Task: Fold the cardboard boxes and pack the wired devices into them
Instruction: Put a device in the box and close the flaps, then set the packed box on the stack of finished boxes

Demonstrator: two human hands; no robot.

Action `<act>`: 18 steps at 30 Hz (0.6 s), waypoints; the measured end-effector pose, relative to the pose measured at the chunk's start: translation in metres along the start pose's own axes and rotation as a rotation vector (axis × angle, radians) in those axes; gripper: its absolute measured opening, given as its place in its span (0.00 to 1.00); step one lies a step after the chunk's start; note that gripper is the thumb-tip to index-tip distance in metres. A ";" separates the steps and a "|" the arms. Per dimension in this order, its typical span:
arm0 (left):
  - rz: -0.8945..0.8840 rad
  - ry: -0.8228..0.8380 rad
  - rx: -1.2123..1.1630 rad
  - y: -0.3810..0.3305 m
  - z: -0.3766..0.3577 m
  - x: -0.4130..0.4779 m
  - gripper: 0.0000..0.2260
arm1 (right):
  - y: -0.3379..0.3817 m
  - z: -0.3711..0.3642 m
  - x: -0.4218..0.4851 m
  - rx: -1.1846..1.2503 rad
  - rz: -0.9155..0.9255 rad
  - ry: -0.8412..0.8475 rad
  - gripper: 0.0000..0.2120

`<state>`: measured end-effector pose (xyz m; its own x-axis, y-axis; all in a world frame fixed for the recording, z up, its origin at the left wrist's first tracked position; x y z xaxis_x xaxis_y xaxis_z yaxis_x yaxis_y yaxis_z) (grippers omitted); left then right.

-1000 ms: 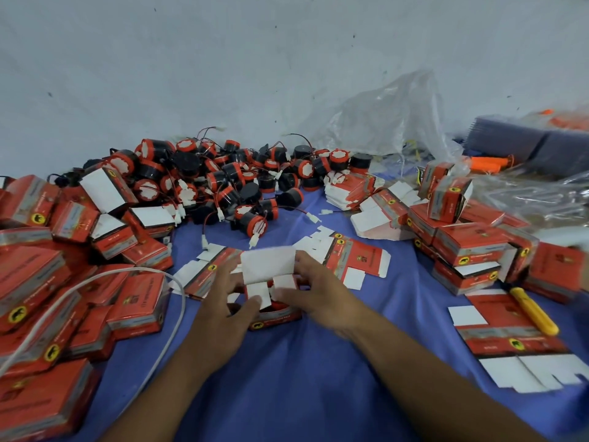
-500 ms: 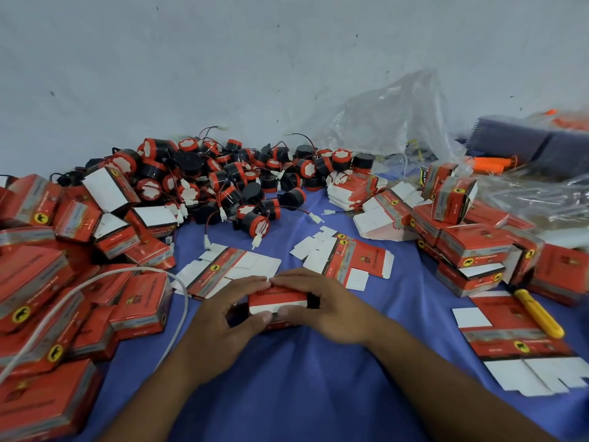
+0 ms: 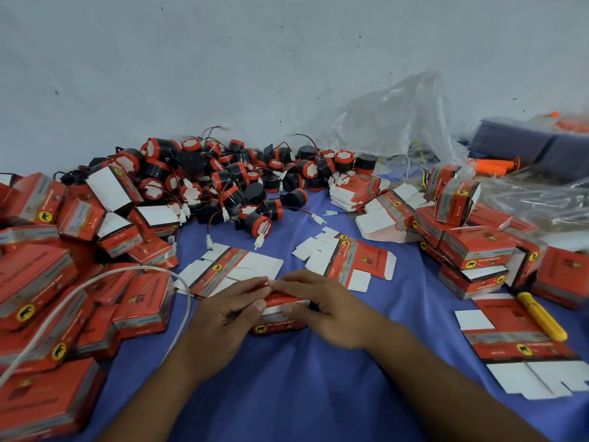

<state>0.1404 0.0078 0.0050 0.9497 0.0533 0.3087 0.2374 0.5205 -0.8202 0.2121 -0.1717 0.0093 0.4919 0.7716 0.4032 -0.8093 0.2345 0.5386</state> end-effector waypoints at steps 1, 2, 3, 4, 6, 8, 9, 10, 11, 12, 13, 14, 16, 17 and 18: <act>0.002 0.002 -0.010 0.001 0.000 0.000 0.14 | 0.001 0.001 0.001 -0.025 0.009 0.008 0.19; 0.001 0.003 -0.017 0.001 0.000 0.000 0.14 | 0.002 0.003 0.002 -0.053 0.015 0.017 0.19; -0.004 0.003 -0.014 0.002 0.001 0.000 0.14 | 0.002 0.004 0.003 -0.080 0.019 0.024 0.20; -0.013 0.002 -0.003 0.002 0.001 0.000 0.14 | 0.003 0.004 0.003 -0.109 0.025 0.029 0.20; -0.029 -0.001 0.020 0.002 0.001 0.000 0.15 | 0.007 0.003 0.003 -0.175 0.051 0.034 0.20; -0.038 0.005 0.057 0.002 0.001 -0.001 0.18 | 0.010 -0.001 0.001 -0.258 0.081 0.043 0.21; -0.055 0.009 0.097 0.001 0.001 -0.002 0.20 | 0.011 -0.003 -0.002 -0.302 0.077 0.053 0.21; -0.077 0.010 0.143 0.000 0.000 -0.002 0.21 | 0.011 -0.004 -0.004 -0.344 0.064 0.065 0.22; -0.098 0.014 0.188 0.000 0.000 -0.001 0.21 | 0.011 -0.004 -0.005 -0.378 0.050 0.078 0.23; -0.120 0.025 0.245 -0.001 0.000 -0.001 0.22 | 0.011 -0.004 -0.007 -0.399 0.038 0.092 0.24; -0.144 0.042 0.316 -0.002 0.000 -0.001 0.22 | 0.011 -0.005 -0.008 -0.408 0.030 0.106 0.25; -0.174 0.067 0.395 -0.003 -0.001 -0.001 0.23 | 0.012 -0.006 -0.009 -0.412 0.027 0.116 0.26; -0.241 0.101 0.520 -0.002 -0.003 -0.003 0.24 | 0.012 -0.008 -0.011 -0.438 0.032 0.138 0.27; -0.264 0.112 0.553 -0.002 -0.004 -0.004 0.24 | 0.012 -0.010 -0.013 -0.458 0.034 0.151 0.28; -0.266 0.119 0.564 -0.002 -0.004 -0.005 0.23 | 0.011 -0.011 -0.014 -0.467 0.030 0.162 0.29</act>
<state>0.1359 0.0029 0.0037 0.8969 -0.2183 0.3845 0.3552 0.8737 -0.3324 0.1929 -0.1730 0.0011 0.4402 0.8553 0.2733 -0.8978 0.4224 0.1245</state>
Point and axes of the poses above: each hand's wrist, its own x-axis towards the middle knuckle, its own z-axis out of the back of the hand, y = z × x, the point moved 4 cm from there along x, towards the middle knuckle, and after that the axes turned 5 degrees about z, right-handed, at the moved point
